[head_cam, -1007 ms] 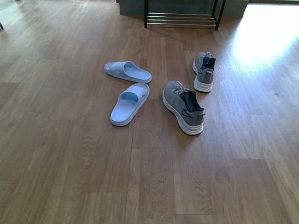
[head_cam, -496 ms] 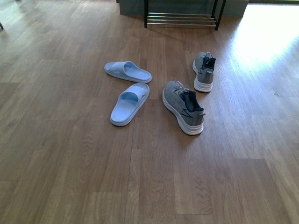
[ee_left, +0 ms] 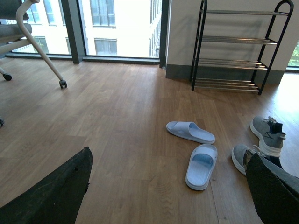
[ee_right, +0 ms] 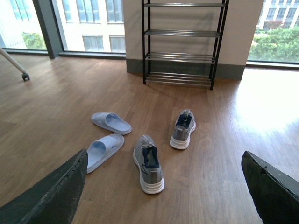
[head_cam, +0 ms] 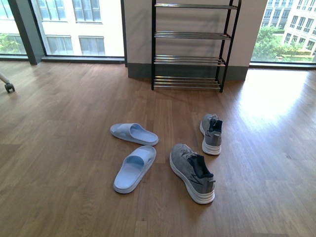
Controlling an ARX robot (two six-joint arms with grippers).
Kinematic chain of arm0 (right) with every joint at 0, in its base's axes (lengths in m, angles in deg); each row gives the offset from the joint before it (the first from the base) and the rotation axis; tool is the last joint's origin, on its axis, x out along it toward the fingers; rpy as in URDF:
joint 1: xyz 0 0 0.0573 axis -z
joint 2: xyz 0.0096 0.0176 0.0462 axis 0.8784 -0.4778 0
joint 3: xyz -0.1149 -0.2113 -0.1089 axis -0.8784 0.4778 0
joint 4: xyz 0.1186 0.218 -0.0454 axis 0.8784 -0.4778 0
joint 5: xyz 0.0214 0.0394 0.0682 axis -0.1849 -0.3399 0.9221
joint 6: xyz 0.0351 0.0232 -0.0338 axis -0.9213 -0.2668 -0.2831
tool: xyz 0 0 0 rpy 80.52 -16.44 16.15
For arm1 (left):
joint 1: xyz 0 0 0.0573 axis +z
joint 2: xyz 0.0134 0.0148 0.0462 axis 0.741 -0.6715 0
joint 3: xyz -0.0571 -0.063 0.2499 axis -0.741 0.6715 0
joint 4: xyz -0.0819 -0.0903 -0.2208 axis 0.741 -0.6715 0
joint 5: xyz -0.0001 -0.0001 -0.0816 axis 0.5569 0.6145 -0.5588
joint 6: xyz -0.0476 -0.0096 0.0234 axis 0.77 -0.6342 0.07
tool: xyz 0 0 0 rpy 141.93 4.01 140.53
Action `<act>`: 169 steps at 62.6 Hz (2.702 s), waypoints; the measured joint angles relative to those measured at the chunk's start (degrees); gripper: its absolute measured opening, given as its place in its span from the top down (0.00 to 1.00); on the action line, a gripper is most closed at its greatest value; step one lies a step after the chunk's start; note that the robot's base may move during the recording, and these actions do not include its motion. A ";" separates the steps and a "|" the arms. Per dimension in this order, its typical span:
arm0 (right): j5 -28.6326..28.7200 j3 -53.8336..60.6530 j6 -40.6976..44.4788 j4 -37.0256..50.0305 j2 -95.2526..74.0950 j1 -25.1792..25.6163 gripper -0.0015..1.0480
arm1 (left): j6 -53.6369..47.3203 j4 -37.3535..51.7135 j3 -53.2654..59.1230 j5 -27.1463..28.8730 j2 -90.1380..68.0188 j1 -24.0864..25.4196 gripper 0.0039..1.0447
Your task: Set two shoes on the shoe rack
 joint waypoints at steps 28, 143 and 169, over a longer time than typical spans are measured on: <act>0.00 0.00 0.00 0.00 0.00 0.00 0.09 | 0.02 0.00 0.00 0.00 0.00 0.00 0.09; 0.17 0.00 0.00 0.00 0.00 0.00 0.09 | 0.02 0.00 0.00 0.15 0.00 0.00 0.09; -0.13 0.00 0.00 0.00 0.00 0.00 0.09 | 0.00 -0.02 0.00 0.00 0.00 0.00 0.09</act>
